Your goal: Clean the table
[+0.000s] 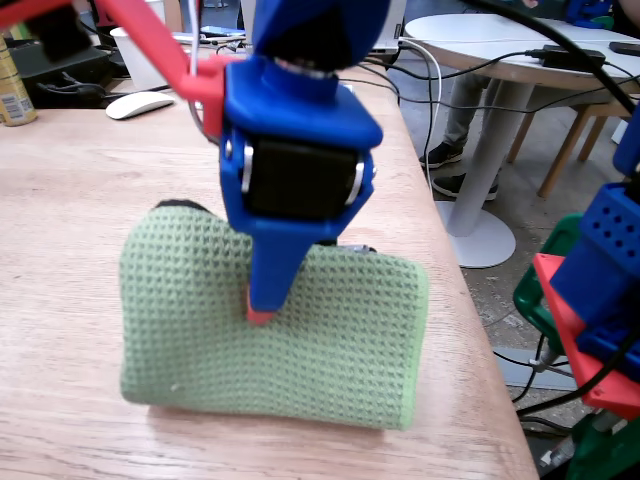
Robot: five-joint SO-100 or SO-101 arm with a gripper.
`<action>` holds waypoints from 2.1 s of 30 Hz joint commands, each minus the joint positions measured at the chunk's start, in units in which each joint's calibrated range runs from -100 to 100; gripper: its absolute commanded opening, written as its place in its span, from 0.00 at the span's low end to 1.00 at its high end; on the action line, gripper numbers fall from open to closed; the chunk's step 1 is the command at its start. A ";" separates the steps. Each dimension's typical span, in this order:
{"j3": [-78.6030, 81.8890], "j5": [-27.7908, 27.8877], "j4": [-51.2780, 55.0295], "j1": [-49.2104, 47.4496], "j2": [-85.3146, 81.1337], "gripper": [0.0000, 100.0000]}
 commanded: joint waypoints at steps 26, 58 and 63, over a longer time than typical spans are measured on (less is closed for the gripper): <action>-5.74 11.48 0.72 25.59 22.96 0.00; -75.68 26.86 -2.65 80.25 66.36 0.00; -74.55 26.86 -12.26 83.29 70.39 0.00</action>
